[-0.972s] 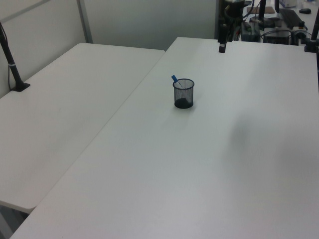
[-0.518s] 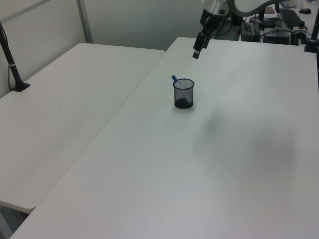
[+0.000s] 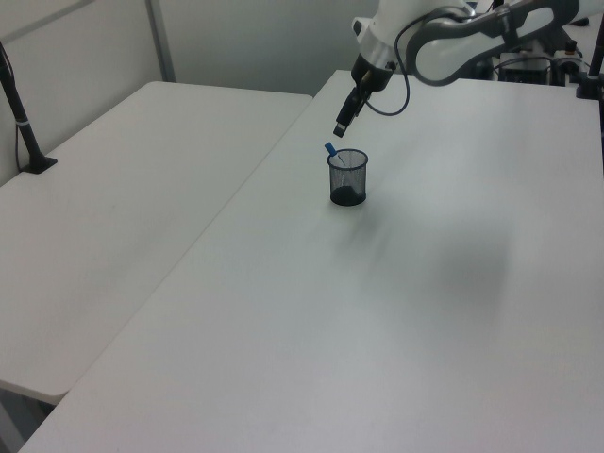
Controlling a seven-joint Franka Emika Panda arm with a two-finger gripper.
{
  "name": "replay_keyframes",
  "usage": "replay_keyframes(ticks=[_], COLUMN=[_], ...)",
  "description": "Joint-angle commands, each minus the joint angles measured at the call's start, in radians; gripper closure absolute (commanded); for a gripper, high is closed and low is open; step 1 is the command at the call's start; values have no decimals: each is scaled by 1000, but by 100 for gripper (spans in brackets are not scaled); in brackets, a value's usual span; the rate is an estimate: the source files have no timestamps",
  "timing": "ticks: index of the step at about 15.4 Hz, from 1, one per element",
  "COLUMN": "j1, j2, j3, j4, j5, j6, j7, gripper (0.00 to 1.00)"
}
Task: Remove the marker
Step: 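Move the gripper over the black mesh cup toward the blue marker, then lower the open gripper onto the marker top and close on it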
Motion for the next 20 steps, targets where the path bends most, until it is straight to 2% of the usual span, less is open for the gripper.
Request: replay_keyframes(ticks=[1,4,6,8,12,13,15,17,20], j1=[-1,-1,0,0,5,5,6,6,8], j2=[72,106,124,140,166,167,167,166,163], j3=[-11,-30,-30,-30,-30,-30,-30,-30,-30], j4=[31,29,29,29,28,25,20,22,22], j5=[-38,-34,-40,-50,-89,-89,-92,-92,-92], j6=[107,184,225,258,261,261,261,261,261], j7=[7,7,34,67,71,77,87,99,151], gripper=[0,0,11,27,33,37,55,67,74])
